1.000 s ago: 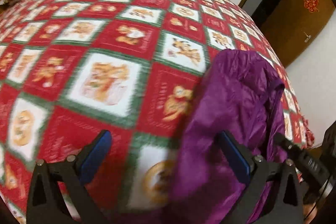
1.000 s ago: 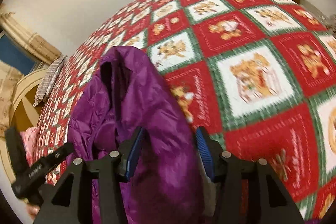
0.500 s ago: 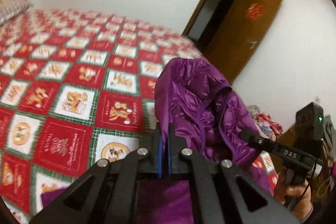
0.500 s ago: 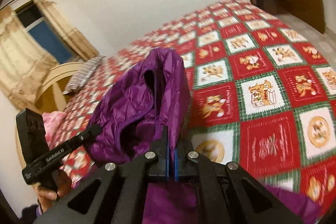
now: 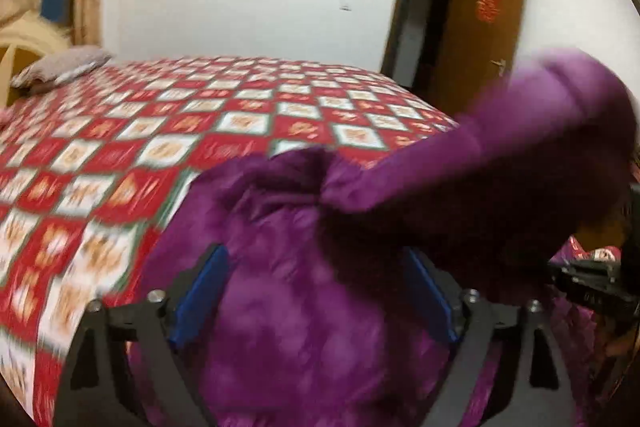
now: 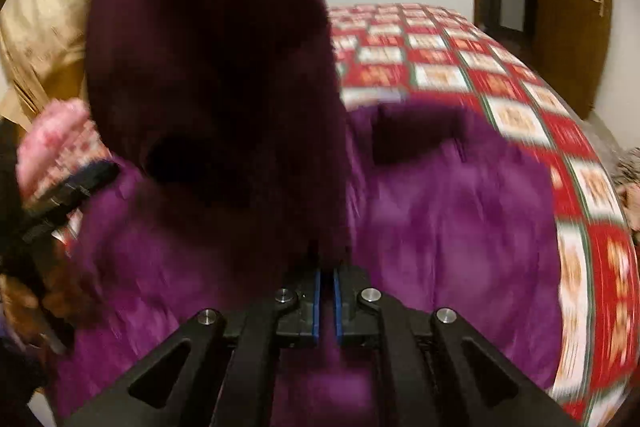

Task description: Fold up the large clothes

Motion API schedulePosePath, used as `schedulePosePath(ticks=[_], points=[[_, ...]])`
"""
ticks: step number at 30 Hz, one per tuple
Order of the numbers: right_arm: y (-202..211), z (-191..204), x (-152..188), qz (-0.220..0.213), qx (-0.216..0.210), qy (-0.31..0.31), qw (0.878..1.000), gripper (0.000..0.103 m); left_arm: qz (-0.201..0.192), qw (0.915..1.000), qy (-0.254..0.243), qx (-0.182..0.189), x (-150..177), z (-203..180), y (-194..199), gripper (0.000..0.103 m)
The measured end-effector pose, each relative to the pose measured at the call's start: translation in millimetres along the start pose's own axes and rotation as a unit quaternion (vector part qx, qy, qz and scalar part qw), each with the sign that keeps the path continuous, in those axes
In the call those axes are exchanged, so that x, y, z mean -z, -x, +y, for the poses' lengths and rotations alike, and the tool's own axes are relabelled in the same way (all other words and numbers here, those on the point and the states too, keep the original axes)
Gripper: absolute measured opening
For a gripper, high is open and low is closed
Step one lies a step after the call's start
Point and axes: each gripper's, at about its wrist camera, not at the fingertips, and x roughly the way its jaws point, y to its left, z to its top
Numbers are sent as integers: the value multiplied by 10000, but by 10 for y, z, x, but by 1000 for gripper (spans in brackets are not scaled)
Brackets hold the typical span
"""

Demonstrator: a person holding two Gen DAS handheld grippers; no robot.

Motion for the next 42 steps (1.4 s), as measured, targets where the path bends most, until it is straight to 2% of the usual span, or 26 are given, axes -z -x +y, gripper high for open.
schedulePosePath(ticks=[5,11,14,17,20,23,24,26,28,33,36,39,42], points=[[307,-101,369,-111,-70,-538,9985,5,84,9979,603,226,145,322,273,101],[723,-308,702,-199,-201,-1365,9902,5,273,9979,585,109,252,376,454,101],[912,-202,666,-468,-687,-1658,9827,5,245,9986,432,204,202,149,536,101],[884,104,438,-676,-1040,-1363,9829,5,178,9997,84,129,179,-134,568,101],[723,379,258,-615,-1284,-1101,9837,5,158,9992,-356,-131,194,-357,447,101],[443,592,161,-426,-985,-662,9920,5,296,9976,-537,-313,238,-463,231,101],[325,609,131,-316,-766,-496,9953,5,365,9972,-566,-339,244,-478,176,101],[45,634,129,81,-14,-175,9998,5,539,9957,-618,-442,269,-536,10,101],[-82,552,161,165,327,-121,9993,5,646,9946,-668,-458,291,-600,-114,101],[-83,258,188,-20,376,-578,9976,5,745,9927,-702,-635,274,-713,-280,103],[-134,182,181,-99,297,-735,9968,5,1004,9889,-711,-828,277,-727,-405,103],[-113,163,166,-49,248,-727,9970,5,950,9904,-730,-687,276,-711,-310,103],[124,101,217,-134,-72,-970,9952,5,888,9937,-557,-409,243,-608,-99,103]])
